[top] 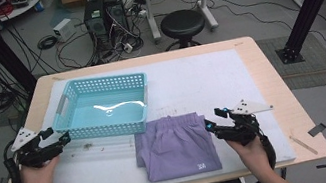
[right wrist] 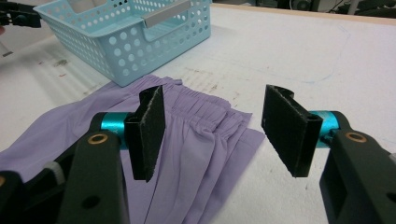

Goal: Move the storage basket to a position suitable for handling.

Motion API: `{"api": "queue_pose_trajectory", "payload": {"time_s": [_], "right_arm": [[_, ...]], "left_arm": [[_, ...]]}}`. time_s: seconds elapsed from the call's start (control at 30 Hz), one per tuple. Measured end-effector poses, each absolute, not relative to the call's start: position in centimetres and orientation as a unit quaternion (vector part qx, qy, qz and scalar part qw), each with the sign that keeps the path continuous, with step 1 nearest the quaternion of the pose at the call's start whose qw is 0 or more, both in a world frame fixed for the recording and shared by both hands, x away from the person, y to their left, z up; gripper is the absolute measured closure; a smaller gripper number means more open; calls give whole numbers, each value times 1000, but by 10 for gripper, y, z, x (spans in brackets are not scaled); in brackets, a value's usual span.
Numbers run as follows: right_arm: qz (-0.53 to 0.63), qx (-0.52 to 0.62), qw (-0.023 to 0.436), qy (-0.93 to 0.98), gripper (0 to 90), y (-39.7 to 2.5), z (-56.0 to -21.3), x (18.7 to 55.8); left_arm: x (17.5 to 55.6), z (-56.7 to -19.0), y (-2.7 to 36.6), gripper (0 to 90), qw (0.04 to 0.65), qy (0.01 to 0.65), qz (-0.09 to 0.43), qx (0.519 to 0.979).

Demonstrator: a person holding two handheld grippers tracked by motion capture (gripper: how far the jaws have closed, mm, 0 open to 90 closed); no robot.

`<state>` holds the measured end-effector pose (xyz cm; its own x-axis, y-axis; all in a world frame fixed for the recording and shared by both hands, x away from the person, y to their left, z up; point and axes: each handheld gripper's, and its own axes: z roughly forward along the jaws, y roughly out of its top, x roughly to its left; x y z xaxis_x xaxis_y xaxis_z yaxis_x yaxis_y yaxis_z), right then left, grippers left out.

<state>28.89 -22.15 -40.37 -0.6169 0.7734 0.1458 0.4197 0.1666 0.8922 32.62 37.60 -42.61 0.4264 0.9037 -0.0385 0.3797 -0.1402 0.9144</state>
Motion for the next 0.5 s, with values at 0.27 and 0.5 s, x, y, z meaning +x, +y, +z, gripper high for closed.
{"api": "queue_pose_trajectory", "payload": {"time_s": [0.27, 0.5], "right_arm": [[508, 400, 176, 742, 408, -223, -403, 289], [513, 390, 166, 746, 408, -210, -399, 301]], "left_arm": [[335, -431, 372, 383, 486, 459, 259, 698], [334, -430, 369, 399, 480, 457, 263, 701]]}}
